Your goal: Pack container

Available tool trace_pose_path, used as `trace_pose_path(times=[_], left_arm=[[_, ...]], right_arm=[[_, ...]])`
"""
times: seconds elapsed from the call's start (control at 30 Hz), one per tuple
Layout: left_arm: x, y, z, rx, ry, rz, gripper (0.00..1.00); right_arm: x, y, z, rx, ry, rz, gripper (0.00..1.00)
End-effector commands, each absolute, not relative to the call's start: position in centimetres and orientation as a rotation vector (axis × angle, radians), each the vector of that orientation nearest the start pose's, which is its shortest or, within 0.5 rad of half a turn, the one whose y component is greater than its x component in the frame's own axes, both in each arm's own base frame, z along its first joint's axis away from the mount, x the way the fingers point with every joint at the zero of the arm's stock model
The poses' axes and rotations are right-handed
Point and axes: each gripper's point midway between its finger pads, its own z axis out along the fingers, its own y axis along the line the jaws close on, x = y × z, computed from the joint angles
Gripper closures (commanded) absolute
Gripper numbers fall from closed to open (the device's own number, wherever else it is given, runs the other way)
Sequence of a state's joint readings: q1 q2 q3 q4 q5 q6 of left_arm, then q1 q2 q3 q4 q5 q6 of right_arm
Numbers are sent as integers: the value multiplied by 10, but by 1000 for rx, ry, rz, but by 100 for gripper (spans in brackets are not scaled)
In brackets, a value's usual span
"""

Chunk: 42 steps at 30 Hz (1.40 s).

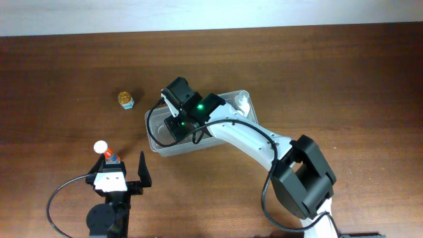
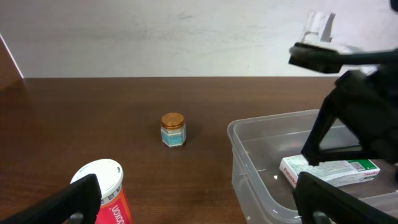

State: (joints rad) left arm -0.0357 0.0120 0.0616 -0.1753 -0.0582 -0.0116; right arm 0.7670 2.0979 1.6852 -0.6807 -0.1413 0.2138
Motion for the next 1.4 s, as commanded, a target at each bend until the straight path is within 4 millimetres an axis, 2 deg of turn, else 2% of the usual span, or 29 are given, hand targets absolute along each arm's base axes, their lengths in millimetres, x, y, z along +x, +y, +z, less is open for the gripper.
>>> trace_pose_path(times=[0.0,0.17,0.5,0.6,0.87,1.0,1.07,1.17,1.37], left_arm=[[242,1,155,-17,1699,13,1],[242,1,155,-17,1699,13,1],[242,1,155,-17,1699,13,1],[242,1,155,-17,1699,13,0],[242,1,155,-17,1699,13,1],[242,1,155,-17,1699,13,1],[242,1,155,-17,1699,13,0],[242,1,155,-17,1699,13,1],[242,1,155,-17,1699,13,1]], right_arm=[[355,380,71,-792,2639,493,96],[355,380,58,-802,2656,481,96],[355,379,63,-869,2622,465,96],[352,376,79,-871,2612,469,96],[334,360,150,-888,2559,490,96],[324,350,178,-898,2531,496,96],[318,346,184,-916,2529,492,96],[303,342,180,-960,2576,505,96],[261,344,154,-1086,2673,502,96]])
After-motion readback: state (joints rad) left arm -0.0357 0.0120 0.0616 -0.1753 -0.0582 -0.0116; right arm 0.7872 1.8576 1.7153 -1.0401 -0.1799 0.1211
